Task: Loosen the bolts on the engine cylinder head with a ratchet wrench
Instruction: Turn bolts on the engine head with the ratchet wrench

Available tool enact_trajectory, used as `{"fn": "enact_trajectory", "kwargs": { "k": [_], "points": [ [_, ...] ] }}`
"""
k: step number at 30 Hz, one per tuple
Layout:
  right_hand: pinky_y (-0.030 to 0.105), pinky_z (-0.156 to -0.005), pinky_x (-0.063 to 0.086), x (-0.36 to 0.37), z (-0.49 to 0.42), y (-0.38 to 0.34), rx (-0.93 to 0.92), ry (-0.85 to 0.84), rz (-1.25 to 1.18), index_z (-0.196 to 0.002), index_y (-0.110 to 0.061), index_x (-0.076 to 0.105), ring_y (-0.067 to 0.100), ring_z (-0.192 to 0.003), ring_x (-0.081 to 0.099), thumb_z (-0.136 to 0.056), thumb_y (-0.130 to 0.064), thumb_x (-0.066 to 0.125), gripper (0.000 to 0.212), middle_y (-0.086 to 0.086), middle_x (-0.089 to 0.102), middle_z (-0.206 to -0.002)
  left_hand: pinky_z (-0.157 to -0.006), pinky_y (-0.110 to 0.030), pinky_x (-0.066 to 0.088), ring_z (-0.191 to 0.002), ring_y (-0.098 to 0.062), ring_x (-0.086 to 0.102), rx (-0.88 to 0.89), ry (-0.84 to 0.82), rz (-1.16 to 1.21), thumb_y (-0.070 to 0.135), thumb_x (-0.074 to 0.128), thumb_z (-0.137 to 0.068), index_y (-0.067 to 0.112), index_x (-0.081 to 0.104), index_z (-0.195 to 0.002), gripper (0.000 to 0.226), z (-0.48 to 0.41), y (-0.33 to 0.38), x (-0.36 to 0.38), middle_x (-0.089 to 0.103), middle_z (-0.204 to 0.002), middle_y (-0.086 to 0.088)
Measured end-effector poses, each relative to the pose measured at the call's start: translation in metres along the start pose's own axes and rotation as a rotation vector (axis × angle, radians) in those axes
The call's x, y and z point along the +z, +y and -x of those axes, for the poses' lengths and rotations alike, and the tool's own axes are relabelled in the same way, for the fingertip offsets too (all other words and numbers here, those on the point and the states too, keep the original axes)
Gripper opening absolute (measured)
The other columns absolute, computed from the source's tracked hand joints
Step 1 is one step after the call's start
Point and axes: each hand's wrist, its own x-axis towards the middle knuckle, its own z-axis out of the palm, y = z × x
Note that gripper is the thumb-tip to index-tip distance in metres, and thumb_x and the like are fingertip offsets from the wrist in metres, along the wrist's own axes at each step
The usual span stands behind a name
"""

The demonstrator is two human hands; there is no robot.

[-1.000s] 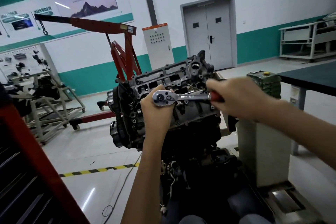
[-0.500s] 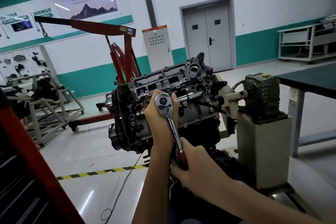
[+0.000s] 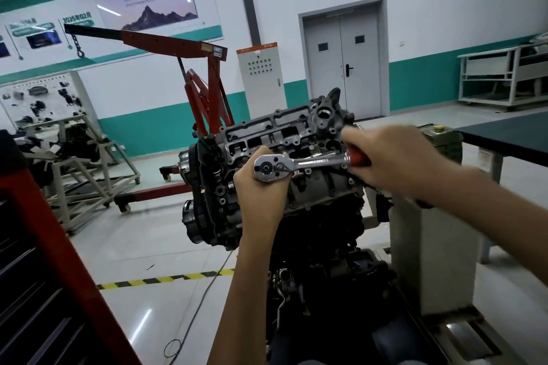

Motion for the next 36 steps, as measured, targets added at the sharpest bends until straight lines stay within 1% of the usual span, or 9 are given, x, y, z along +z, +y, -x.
{"fn": "enact_trajectory", "kwargs": {
  "k": [5, 9, 13, 17, 20, 26, 31, 34, 36],
  "points": [
    [0.026, -0.053, 0.042, 0.048, 0.05, -0.074, 0.234, -0.12, -0.521, -0.068, -0.026, 0.037, 0.015, -0.054, 0.052, -0.081, -0.027, 0.055, 0.022, -0.007, 0.049, -0.061, -0.057, -0.024, 0.04, -0.059, -0.005, 0.042, 0.075, 0.102, -0.039, 0.012, 0.064, -0.085, 0.017, 0.042, -0.067, 0.03, 0.003, 0.002, 0.009, 0.044, -0.061, 0.004],
    [0.014, -0.048, 0.039, 0.062, 0.054, -0.11, 0.265, -0.112, -0.875, -0.065, -0.042, 0.043, 0.005, -0.048, 0.052, -0.079, -0.023, 0.058, 0.029, -0.012, 0.053, -0.057, -0.061, -0.019, 0.041, -0.056, -0.005, 0.04, 0.01, 0.133, 0.028, 0.011, 0.064, -0.086, 0.021, 0.044, -0.064, 0.032, 0.0, 0.0, 0.015, 0.045, -0.057, 0.006],
    [0.031, -0.056, 0.049, 0.046, 0.042, -0.066, 0.181, -0.192, -0.534, -0.07, -0.024, 0.038, 0.019, -0.057, 0.056, -0.08, -0.024, 0.055, 0.02, -0.001, 0.052, -0.065, -0.055, -0.013, 0.035, -0.051, 0.001, 0.037, 0.017, 0.097, 0.008, 0.005, 0.063, -0.086, 0.03, 0.042, -0.059, 0.042, -0.004, -0.003, 0.006, 0.044, -0.054, 0.017],
    [0.014, -0.047, 0.035, 0.007, 0.002, -0.007, -0.013, -0.071, -0.133, -0.079, -0.02, 0.045, 0.0, -0.049, 0.043, -0.082, -0.018, 0.06, 0.015, -0.012, 0.042, -0.058, -0.053, -0.012, 0.03, -0.053, -0.002, 0.032, 0.054, 0.004, -0.047, -0.001, 0.062, -0.083, 0.008, 0.042, -0.058, 0.033, -0.005, 0.001, -0.001, 0.038, -0.055, 0.008],
    [0.025, -0.058, 0.033, -0.014, -0.025, 0.009, -0.05, 0.078, 0.093, -0.09, -0.015, 0.05, 0.008, -0.051, 0.037, -0.079, -0.02, 0.06, 0.016, -0.012, 0.036, -0.057, -0.052, -0.018, 0.028, -0.055, -0.005, 0.029, 0.038, -0.044, -0.035, 0.002, 0.061, -0.077, -0.001, 0.039, -0.06, 0.028, -0.006, 0.004, -0.002, 0.035, -0.056, 0.008],
    [0.017, -0.048, 0.035, 0.029, 0.027, -0.04, 0.131, -0.035, -0.125, -0.078, -0.025, 0.035, 0.004, -0.049, 0.045, -0.086, -0.027, 0.049, 0.016, -0.009, 0.046, -0.06, -0.058, -0.012, 0.036, -0.057, -0.001, 0.04, 0.053, 0.098, -0.003, 0.006, 0.062, -0.083, 0.019, 0.044, -0.069, 0.027, 0.005, 0.003, -0.002, 0.046, -0.062, 0.013],
    [0.017, -0.047, 0.04, 0.075, 0.058, -0.121, 0.318, -0.08, -0.837, -0.071, -0.027, 0.039, 0.005, -0.047, 0.051, -0.084, -0.021, 0.054, 0.021, -0.008, 0.048, -0.057, -0.061, -0.018, 0.041, -0.057, 0.0, 0.043, 0.007, 0.075, -0.04, 0.023, 0.064, -0.087, 0.032, 0.05, -0.067, 0.026, 0.004, 0.002, 0.012, 0.049, -0.06, 0.012],
    [0.026, -0.051, 0.043, 0.071, 0.054, -0.111, 0.278, -0.097, -0.798, -0.073, -0.024, 0.038, 0.011, -0.048, 0.049, -0.083, -0.022, 0.053, 0.017, -0.004, 0.048, -0.059, -0.06, -0.013, 0.044, -0.055, 0.006, 0.051, -0.089, 0.113, -0.002, 0.037, 0.063, -0.082, 0.05, 0.059, -0.068, 0.02, 0.002, 0.001, 0.006, 0.057, -0.059, 0.026],
    [0.027, -0.053, 0.044, 0.056, 0.046, -0.085, 0.177, -0.17, -0.577, -0.075, -0.026, 0.036, 0.016, -0.051, 0.05, -0.082, -0.025, 0.051, 0.017, -0.004, 0.048, -0.062, -0.056, -0.016, 0.038, -0.049, 0.001, 0.039, -0.041, 0.119, -0.008, 0.027, 0.066, -0.082, 0.03, 0.05, -0.056, 0.03, -0.003, 0.0, -0.002, 0.045, -0.051, 0.017]
  ]
}}
